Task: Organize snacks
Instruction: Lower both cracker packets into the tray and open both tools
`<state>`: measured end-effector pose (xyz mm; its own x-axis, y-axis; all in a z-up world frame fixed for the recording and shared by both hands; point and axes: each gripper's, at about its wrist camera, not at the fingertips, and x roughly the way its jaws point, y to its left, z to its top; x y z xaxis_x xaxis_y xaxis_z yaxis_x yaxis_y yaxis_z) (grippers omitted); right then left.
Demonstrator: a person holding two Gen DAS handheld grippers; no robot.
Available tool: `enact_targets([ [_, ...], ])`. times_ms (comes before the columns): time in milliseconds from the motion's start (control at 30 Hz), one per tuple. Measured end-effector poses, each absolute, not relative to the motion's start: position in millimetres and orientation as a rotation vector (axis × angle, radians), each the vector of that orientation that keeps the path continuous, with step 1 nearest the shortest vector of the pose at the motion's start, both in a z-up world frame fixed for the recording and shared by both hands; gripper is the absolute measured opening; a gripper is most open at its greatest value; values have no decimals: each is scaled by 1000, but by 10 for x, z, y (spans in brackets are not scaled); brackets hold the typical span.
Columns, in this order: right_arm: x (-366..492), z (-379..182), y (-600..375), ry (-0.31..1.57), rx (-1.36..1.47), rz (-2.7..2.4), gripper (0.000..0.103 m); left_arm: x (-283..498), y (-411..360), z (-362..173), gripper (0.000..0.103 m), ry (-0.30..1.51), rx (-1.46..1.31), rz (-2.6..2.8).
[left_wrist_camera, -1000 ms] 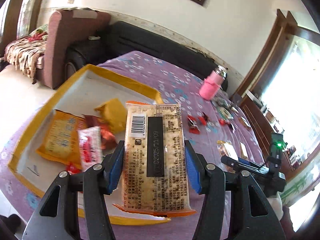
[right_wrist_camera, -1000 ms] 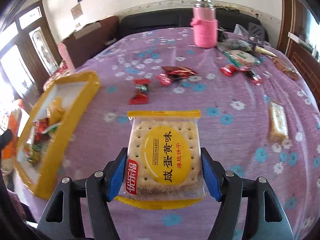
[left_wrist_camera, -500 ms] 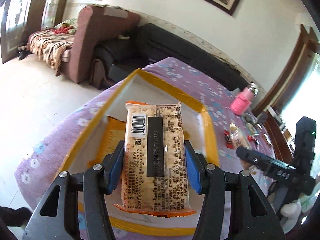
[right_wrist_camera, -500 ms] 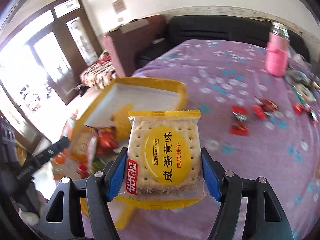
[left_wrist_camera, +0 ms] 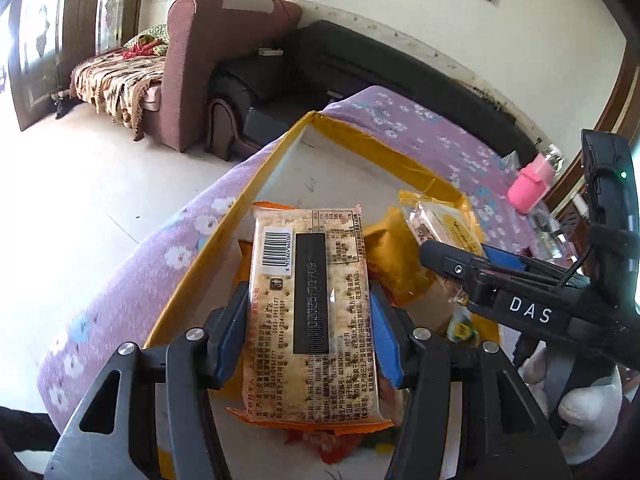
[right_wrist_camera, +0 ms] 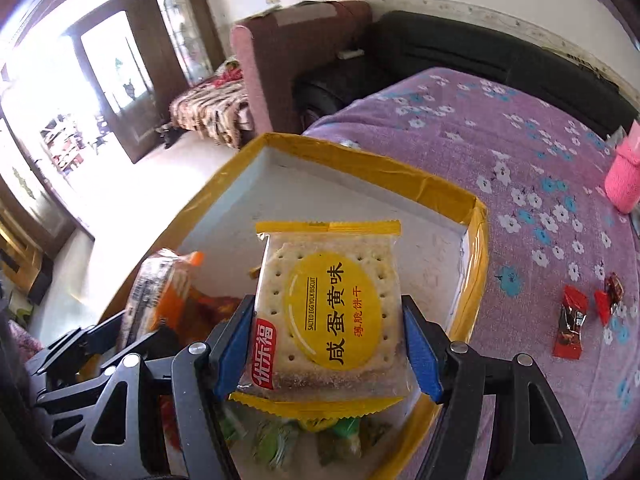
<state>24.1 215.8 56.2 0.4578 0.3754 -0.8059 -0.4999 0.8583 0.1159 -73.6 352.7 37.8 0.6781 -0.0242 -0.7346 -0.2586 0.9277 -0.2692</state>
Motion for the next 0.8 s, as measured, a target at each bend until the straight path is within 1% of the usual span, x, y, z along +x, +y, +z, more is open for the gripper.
enact_targets([
  [100,370,461,2151,974,-140,504,69,-641,3490,395,55,818,-348,141],
  [267,589,385,2133,1000,-108,482,70,-471,3427,441,59,830,-297,145],
  [300,624,385,2131,1008,-99,482,72,-465,3419,448,60,830,-296,144],
  [533,538,498,1946,989,-13,503,72,-696,3415,607,65,779,-334,128],
  [633,393,584,1841,965,5,522,72,-855,3363,723,72,742,-330,137],
  [700,273,644,1753,940,10,529,72,-938,3319,780,73,724,-318,152],
  [767,148,701,1662,915,16,531,72,-1043,3263,848,78,700,-300,183],
  [800,84,729,1615,901,18,531,72,-1089,3235,888,83,687,-291,201],
])
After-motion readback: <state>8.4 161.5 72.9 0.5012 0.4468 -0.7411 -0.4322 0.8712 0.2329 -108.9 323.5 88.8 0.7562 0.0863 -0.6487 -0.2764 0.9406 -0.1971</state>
